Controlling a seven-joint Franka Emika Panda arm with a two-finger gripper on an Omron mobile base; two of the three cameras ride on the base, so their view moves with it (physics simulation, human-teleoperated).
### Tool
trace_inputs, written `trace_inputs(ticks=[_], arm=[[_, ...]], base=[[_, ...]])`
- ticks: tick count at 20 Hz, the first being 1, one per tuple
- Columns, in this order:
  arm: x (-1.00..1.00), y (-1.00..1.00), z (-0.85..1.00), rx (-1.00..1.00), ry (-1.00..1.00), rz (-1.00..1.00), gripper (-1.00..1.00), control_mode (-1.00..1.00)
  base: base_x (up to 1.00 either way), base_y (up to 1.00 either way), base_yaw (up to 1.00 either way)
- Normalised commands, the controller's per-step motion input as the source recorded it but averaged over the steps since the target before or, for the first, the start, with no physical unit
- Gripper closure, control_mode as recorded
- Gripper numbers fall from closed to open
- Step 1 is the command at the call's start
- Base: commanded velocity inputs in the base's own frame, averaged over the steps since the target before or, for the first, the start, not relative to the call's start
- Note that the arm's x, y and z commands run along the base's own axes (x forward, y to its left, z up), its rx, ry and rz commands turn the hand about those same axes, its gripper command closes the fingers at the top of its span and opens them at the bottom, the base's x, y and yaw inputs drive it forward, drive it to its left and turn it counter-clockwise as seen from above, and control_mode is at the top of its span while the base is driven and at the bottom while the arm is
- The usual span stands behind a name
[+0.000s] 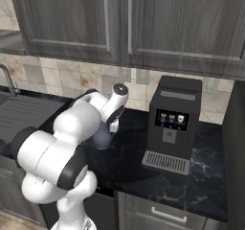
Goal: Move the cheese and lemon wedge from the top shelf to the second highest shelf to make space. Then, place the pitcher from the counter on the cleared top shelf.
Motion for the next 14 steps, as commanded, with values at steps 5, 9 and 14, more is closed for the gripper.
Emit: trace_inputs(ticks=[5, 9, 14], arm=[[0.21, 0.00, -0.22, 0.00, 0.00, 0.00, 1.00, -1.00], [0.02, 0.00, -0.20, 0.00, 0.01, 0.00, 1.00, -1.00], [-0.18, 0.00, -0.23, -0.01, 0.00, 0.00, 1.00, -1.00]], base=[[0.00, 0.00, 0.00], [0.00, 0.00, 0.00], [0.00, 0.00, 0.00]])
